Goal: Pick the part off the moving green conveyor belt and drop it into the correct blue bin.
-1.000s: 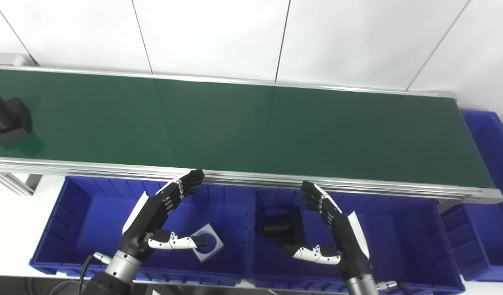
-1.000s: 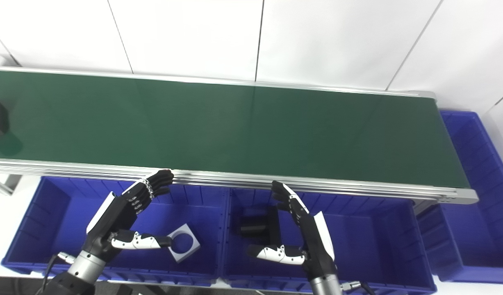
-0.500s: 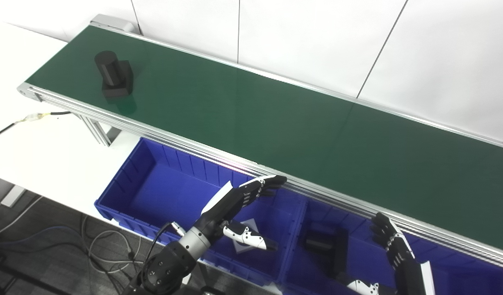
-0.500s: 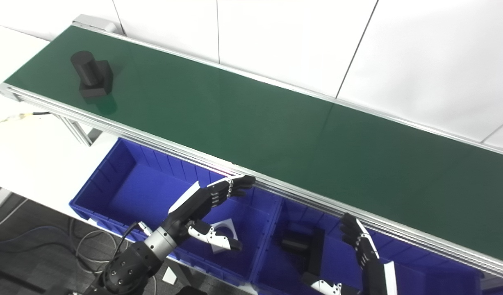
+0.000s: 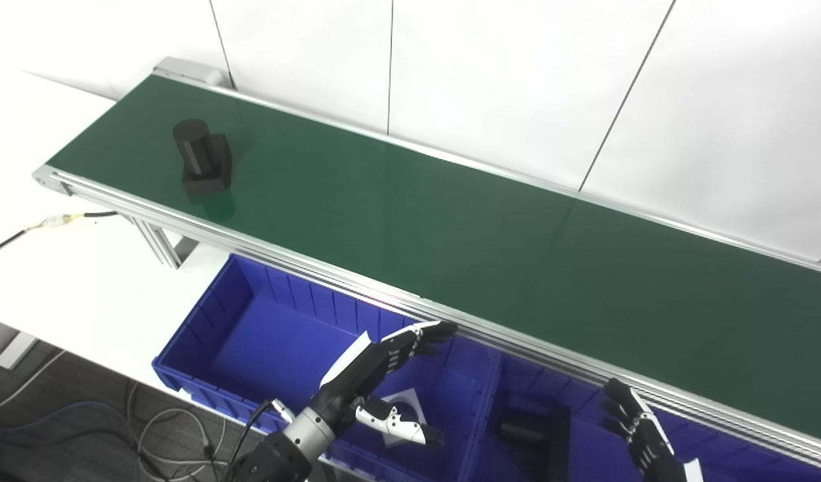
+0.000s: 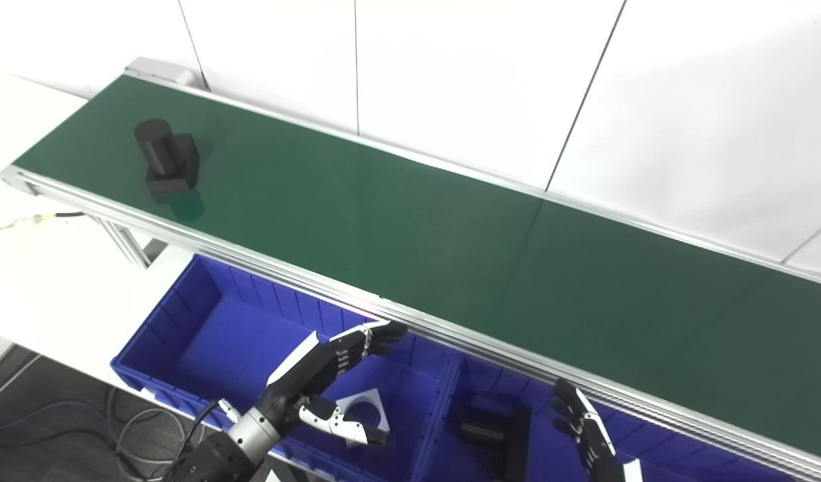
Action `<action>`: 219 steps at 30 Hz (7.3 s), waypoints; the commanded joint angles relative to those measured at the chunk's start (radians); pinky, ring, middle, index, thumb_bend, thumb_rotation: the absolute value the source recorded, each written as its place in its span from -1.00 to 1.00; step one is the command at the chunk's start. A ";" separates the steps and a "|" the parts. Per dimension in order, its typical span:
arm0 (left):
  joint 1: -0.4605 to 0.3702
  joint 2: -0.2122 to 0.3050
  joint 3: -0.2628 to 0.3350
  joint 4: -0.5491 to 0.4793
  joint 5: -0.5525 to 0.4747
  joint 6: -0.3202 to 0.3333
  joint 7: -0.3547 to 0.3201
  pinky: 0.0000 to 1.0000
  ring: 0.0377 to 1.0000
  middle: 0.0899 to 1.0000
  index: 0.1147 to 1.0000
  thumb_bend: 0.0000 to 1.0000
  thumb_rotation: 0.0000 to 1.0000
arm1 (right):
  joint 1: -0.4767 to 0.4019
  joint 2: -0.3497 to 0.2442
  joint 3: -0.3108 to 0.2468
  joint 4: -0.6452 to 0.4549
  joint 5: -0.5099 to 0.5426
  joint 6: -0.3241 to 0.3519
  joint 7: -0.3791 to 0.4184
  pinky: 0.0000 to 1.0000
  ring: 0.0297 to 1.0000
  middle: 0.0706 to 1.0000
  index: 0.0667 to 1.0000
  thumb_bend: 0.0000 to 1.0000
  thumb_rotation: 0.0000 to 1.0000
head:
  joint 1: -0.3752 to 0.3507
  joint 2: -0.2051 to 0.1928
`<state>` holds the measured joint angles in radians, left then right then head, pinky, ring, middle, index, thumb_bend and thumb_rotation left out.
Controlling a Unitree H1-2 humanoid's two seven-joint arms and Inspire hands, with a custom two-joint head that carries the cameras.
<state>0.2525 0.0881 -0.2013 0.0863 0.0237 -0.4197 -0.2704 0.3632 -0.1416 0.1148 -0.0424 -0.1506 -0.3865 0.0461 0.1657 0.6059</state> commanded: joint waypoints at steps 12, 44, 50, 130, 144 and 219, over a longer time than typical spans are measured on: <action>-0.010 0.001 -0.009 0.027 -0.006 -0.050 0.018 0.68 0.77 0.77 0.64 0.77 -0.81 | 0.007 -0.001 -0.005 0.027 -0.020 -0.076 -0.023 0.51 0.62 0.66 0.70 0.75 -0.89 | 0.001 -0.088; -0.020 -0.002 -0.012 0.058 -0.012 -0.050 0.019 0.64 0.75 0.75 0.60 0.85 -0.82 | -0.002 -0.003 0.005 -0.049 0.027 -0.083 -0.042 0.40 0.54 0.58 0.62 0.89 -0.91 | -0.003 -0.127; -0.027 -0.004 -0.012 0.061 -0.008 -0.050 0.023 0.63 0.74 0.75 0.60 0.86 -0.81 | -0.021 0.000 -0.018 -0.151 0.021 -0.068 -0.041 0.41 0.55 0.59 0.59 0.92 -0.70 | -0.010 -0.123; -0.047 0.004 -0.028 0.081 0.019 -0.050 0.069 0.61 0.73 0.74 0.59 0.86 -0.74 | -0.548 0.179 0.113 -0.220 -0.376 0.619 0.025 0.51 0.60 0.65 0.66 0.77 -0.50 | -0.054 -0.121; -0.050 0.005 -0.030 0.074 0.008 -0.050 0.074 0.62 0.72 0.72 0.58 0.88 -0.75 | -0.637 0.184 0.176 -0.152 -0.435 0.671 0.026 0.41 0.61 0.72 0.70 0.79 -0.25 | -0.041 -0.126; -0.046 0.042 -0.045 0.049 -0.007 -0.050 0.036 0.53 0.63 0.63 0.51 0.82 -0.75 | -1.035 0.385 0.380 0.519 -0.593 0.760 -0.115 0.62 0.69 0.79 0.83 0.84 -0.01 | -0.140 -0.110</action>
<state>0.2146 0.1240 -0.2471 0.1641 0.0257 -0.4293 -0.2305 -0.6136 0.2111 0.4945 0.4829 -0.7364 0.3820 -0.0301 0.0245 0.4955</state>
